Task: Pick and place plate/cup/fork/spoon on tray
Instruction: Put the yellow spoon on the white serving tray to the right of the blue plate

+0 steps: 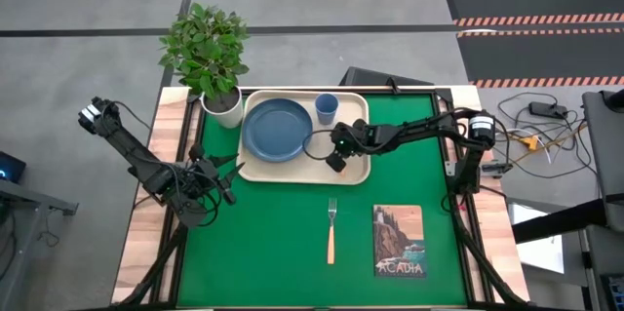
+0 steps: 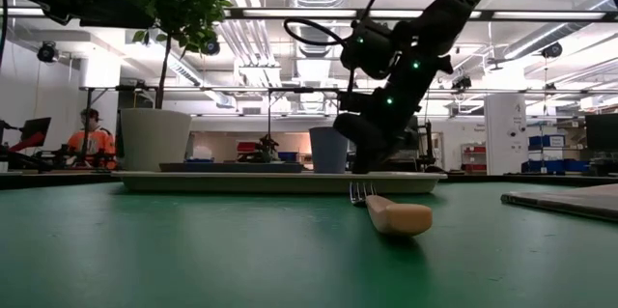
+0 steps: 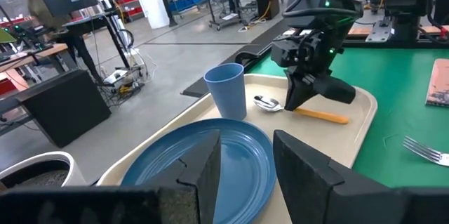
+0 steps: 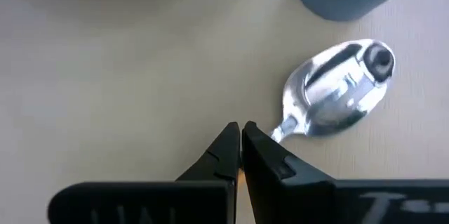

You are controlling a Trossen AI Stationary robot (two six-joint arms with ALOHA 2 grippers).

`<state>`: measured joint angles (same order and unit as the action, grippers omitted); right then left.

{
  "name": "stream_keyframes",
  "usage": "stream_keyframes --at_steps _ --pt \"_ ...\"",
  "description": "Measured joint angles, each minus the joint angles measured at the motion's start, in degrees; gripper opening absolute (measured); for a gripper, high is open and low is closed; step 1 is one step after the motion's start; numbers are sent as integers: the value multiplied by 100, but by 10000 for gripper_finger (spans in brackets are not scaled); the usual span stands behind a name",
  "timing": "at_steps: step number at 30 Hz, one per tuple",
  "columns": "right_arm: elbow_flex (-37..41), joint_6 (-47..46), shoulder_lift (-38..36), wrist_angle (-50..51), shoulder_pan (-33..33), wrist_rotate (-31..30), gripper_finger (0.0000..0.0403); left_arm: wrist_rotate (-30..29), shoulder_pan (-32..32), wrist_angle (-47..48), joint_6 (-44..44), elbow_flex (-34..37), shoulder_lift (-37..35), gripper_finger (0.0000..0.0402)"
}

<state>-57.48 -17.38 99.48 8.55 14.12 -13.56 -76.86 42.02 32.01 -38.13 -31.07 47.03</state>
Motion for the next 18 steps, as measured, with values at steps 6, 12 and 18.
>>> stream_keyframes --at_steps 6,12,18 --pt "43 66 7 -191 5 0 8 0 0 -2 0 0 3 114" --pt "285 162 7 -521 5 -5 8 0 0 -2 0 0 -2 114" --pt "626 216 7 -1186 5 -4 8 0 0 -4 -9 0 7 114"
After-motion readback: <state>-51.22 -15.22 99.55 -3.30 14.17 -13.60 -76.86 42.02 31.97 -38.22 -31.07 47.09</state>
